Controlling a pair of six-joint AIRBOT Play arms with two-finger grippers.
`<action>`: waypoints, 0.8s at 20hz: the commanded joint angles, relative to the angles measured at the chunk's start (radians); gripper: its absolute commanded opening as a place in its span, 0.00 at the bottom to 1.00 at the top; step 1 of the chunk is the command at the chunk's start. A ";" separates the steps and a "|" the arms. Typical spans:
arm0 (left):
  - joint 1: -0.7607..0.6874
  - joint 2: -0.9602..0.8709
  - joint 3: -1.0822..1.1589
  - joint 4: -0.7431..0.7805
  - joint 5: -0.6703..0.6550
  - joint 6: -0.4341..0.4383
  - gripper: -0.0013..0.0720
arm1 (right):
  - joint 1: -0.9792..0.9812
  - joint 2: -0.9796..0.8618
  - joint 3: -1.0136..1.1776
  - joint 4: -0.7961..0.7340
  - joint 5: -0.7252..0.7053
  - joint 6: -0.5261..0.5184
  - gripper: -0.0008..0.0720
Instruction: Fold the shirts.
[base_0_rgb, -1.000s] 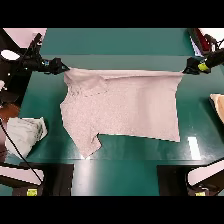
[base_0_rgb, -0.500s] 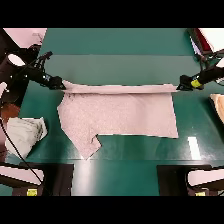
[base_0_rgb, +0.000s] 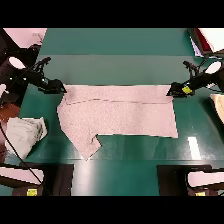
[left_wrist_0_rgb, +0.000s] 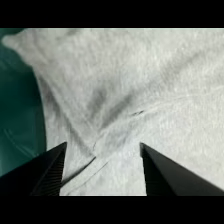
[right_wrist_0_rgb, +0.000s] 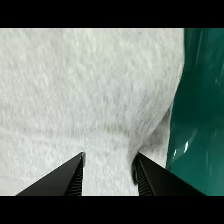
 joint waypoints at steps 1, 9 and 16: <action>0.042 0.061 -0.006 0.055 -0.100 -0.051 0.76 | -0.008 0.048 -0.004 -0.019 0.097 0.000 0.54; 0.069 0.556 -0.649 0.021 -0.030 -0.170 0.76 | -0.095 0.216 -0.004 -0.017 0.087 -0.001 0.54; 0.059 0.679 -0.965 -0.127 0.010 -0.134 0.76 | -0.103 0.222 -0.004 -0.016 0.086 -0.001 0.54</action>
